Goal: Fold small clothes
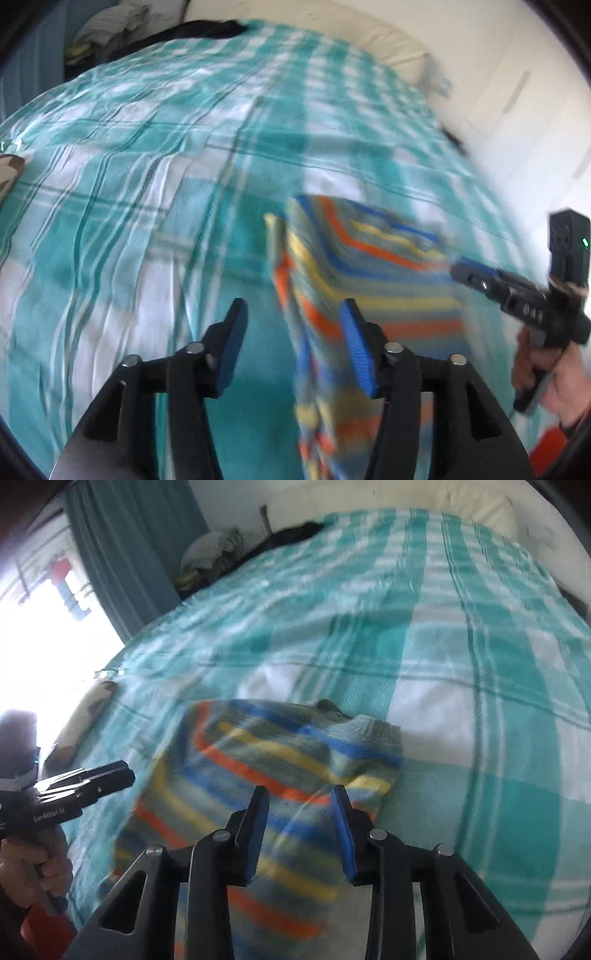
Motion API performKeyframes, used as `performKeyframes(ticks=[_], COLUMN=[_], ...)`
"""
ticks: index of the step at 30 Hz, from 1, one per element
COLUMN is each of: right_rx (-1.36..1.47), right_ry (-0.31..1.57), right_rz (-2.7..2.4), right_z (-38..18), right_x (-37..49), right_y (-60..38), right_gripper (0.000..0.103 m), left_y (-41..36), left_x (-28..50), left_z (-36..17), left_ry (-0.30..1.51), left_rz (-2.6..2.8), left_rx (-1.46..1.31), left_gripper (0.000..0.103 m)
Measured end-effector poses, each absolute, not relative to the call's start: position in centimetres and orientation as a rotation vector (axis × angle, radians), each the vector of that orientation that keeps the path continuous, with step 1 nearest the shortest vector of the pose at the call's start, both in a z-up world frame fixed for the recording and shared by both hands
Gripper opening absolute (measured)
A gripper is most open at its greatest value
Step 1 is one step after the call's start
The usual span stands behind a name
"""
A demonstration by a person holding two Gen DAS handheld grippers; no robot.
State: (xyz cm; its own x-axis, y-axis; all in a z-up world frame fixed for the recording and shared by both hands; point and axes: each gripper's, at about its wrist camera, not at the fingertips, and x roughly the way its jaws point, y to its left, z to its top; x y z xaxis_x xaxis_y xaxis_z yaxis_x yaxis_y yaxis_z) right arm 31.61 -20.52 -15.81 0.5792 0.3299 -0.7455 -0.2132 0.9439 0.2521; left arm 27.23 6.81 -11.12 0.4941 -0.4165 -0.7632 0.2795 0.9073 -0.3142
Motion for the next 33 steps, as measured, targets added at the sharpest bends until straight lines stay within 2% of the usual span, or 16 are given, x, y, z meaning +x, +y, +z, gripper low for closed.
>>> performKeyframes(ticks=[4,5,9,11,13,14,16,17,19,25,27,28,29,30,31,33], right_rx=[0.118,0.1,0.056,0.07,0.117,0.143,0.183,0.201,0.259,0.545,0.615,0.648,0.68,0.688,0.648,0.533], right_ry=[0.882,0.904,1.044,1.014,1.003,0.981,0.903,0.868,0.845,0.9,0.931,0.938,0.952,0.972,0.989,0.97], right_rz=[0.47,0.491,0.44,0.412,0.398,0.396,0.372,0.355,0.347,0.38,0.396,0.41,0.428,0.426,0.419,0.371], right_z=[-14.4,-15.3,-21.1,-20.1,-18.9,-18.2,-16.8,-16.1,-15.6,-18.5,-20.6,-21.5,-22.4,-23.0,-23.1,-21.5], right_x=[24.9,23.3,18.3,16.0,14.5,14.1,13.7,14.4,16.5,25.4,28.1,28.9,29.7,30.3,30.8,30.4], right_y=[-17.7,-17.0,-15.4,-16.0,-16.9,-17.3,-18.4,-19.1,-20.1,-23.6,-23.5,-23.2,-22.5,-21.6,-20.2,-18.6], right_gripper=[0.034,0.034,0.034,0.034,0.05,0.071,0.085,0.085,0.085,0.085,0.076,0.069,0.052,0.044,0.029,0.025], left_y=[6.6,6.7,7.5,8.1,9.4,9.9,10.7,10.8,9.8,5.7,5.0,4.4,3.6,2.9,2.4,1.9], left_x=[23.5,23.0,20.5,19.7,19.8,20.3,21.9,23.1,25.9,34.1,34.1,34.0,33.8,33.8,33.7,32.9], left_z=[-14.2,-15.5,-15.5,-14.7,-13.5,-13.2,-12.0,-11.5,-11.8,-16.7,-17.1,-17.1,-17.2,-17.3,-17.3,-15.8], left_ry=[1.07,1.13,1.115,1.128,1.091,1.071,1.017,0.992,0.992,1.142,1.125,1.117,1.124,1.143,1.16,1.104], left_rz=[-0.415,-0.375,-0.33,-0.275,-0.3,-0.323,-0.372,-0.395,-0.445,-0.506,-0.501,-0.508,-0.53,-0.569,-0.571,-0.547], left_rx=[-0.096,-0.065,-0.003,0.071,0.024,-0.021,-0.142,-0.195,-0.241,-0.282,-0.262,-0.244,-0.226,-0.229,-0.231,-0.187], left_gripper=[0.062,0.056,0.057,0.065,0.069,0.072,0.083,0.092,0.097,0.097,0.096,0.089,0.051,0.022,0.015,0.014])
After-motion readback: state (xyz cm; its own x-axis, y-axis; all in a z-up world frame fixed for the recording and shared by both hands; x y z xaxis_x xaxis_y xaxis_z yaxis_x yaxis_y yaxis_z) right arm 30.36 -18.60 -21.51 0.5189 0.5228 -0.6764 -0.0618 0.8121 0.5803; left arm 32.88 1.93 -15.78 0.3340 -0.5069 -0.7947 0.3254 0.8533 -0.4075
